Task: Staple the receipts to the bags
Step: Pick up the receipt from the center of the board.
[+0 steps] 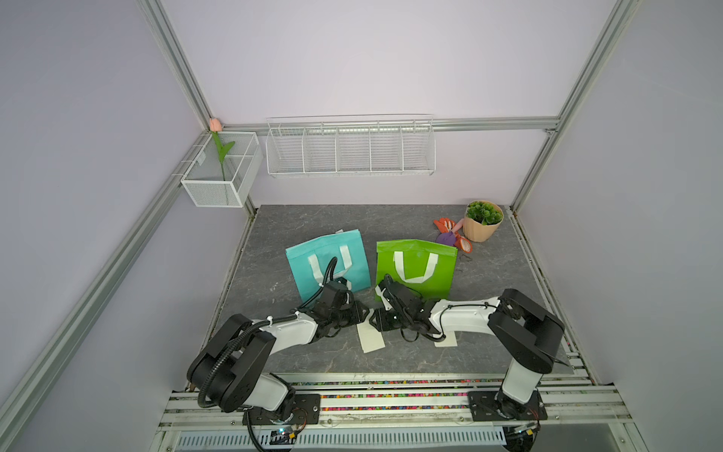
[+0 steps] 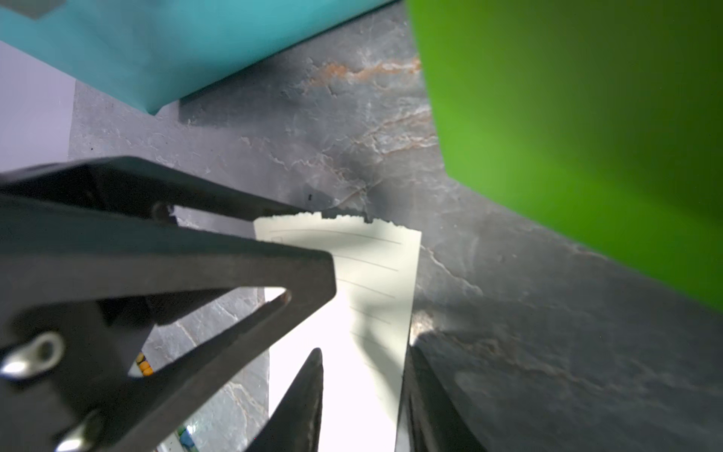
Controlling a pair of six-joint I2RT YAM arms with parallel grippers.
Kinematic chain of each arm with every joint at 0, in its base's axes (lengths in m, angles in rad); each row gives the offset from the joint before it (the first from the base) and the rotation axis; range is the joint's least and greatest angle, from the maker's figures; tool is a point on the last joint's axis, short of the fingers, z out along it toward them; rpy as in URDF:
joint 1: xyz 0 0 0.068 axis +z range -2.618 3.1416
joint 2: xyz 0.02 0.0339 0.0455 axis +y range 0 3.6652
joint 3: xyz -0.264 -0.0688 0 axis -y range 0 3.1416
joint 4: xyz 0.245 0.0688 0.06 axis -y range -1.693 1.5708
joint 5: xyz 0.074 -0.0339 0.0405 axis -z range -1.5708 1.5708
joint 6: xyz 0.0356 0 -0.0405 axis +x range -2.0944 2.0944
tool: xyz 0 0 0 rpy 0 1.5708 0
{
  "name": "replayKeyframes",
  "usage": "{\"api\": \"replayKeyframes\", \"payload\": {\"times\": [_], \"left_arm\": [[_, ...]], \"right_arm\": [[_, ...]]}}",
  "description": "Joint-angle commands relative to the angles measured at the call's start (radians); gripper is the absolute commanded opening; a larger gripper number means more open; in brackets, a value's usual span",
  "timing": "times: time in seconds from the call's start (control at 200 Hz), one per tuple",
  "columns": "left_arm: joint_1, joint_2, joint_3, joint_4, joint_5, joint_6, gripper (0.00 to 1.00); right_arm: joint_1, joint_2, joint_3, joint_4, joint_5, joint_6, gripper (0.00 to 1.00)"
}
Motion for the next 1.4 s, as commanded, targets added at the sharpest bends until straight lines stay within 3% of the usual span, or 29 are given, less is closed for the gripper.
{"api": "replayKeyframes", "payload": {"times": [0.0,0.135,0.205,0.295,0.425,0.58,0.745,0.83,1.085,1.225,1.395], "left_arm": [[0.000,0.008,-0.031,-0.142,-0.039,0.025,0.31],[0.000,-0.006,-0.032,-0.136,-0.039,0.044,0.09],[-0.001,-0.027,-0.032,-0.129,-0.034,0.064,0.00],[0.001,-0.079,-0.031,-0.128,-0.017,0.086,0.00],[0.001,-0.200,-0.013,-0.174,0.038,0.138,0.00],[0.001,-0.394,-0.022,-0.194,0.064,0.172,0.00],[0.007,-0.562,0.019,-0.281,0.020,0.176,0.00],[0.011,-0.605,0.098,-0.391,-0.070,0.186,0.00],[0.030,-0.567,0.295,-0.576,-0.088,0.294,0.00],[0.055,-0.578,0.347,-0.611,-0.068,0.345,0.00],[0.106,-0.581,0.439,-0.720,-0.116,0.449,0.00]], "right_arm": [[0.006,0.056,-0.036,-0.076,0.039,0.033,0.37],[0.006,0.042,-0.051,-0.052,0.046,0.034,0.37],[0.000,0.021,-0.054,-0.047,0.047,0.017,0.41],[-0.013,-0.011,-0.040,-0.065,0.020,-0.030,0.49],[-0.032,-0.099,-0.031,-0.106,-0.035,-0.117,0.73],[-0.060,-0.225,-0.017,-0.166,-0.126,-0.207,0.85],[-0.071,-0.320,0.051,-0.301,-0.114,-0.275,0.85],[-0.081,-0.377,0.066,-0.362,-0.075,-0.281,0.86],[-0.119,-0.513,0.077,-0.486,-0.018,-0.300,0.90],[-0.136,-0.536,0.060,-0.406,-0.131,-0.325,0.96],[-0.131,-0.485,0.218,-0.467,-0.142,-0.460,0.96]]}}
